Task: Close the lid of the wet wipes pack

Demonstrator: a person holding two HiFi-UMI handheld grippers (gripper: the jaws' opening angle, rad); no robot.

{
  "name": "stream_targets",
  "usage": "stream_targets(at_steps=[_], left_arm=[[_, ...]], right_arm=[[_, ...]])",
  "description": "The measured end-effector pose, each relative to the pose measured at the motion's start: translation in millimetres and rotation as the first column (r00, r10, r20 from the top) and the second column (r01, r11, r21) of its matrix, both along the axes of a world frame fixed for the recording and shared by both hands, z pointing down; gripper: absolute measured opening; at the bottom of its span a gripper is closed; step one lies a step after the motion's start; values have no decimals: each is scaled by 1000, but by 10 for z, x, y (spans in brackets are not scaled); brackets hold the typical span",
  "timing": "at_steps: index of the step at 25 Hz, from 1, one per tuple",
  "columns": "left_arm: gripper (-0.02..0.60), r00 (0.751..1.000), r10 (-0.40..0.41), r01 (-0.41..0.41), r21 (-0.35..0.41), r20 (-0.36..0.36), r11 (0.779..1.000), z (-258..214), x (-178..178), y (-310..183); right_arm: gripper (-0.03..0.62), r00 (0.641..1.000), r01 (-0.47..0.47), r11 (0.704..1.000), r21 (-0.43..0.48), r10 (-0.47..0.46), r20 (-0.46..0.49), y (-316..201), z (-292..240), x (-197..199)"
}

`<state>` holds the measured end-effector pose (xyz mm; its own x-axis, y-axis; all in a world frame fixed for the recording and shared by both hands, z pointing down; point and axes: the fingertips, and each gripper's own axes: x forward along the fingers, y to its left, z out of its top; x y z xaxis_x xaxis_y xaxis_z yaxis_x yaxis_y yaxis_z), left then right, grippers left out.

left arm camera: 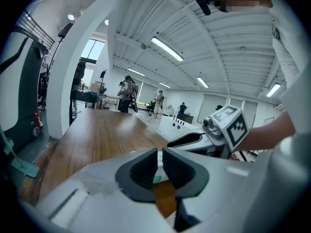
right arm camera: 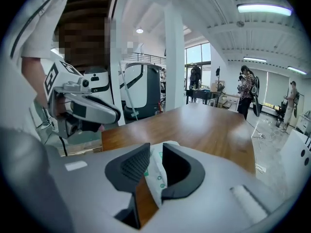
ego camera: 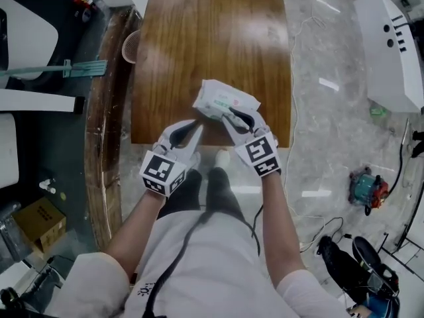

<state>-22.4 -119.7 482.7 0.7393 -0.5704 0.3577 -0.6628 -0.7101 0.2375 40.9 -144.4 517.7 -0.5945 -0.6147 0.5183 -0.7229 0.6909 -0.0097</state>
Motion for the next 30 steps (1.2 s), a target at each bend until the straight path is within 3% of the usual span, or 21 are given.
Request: stream_targets(at_steps=[2, 5, 19, 30], left_arm=[[37, 1000, 9, -9, 13, 0, 1000, -75, 39, 14], [23, 1000, 14, -13, 38, -3, 999, -193, 79, 28], [5, 999, 30, -24, 158, -38, 987, -925, 32, 101], [3, 997, 14, 2, 229, -70, 973, -1322, -133, 251]], right_arm=[[41, 1000, -20, 999, 35, 20, 15, 22, -144, 24], [11, 998, -41, 996, 81, 37, 45, 87, -362, 38], [9, 955, -209, 959, 191, 158, 252, 440, -1283, 199], [8, 928, -285, 923, 259, 198, 316, 758, -1757, 319]])
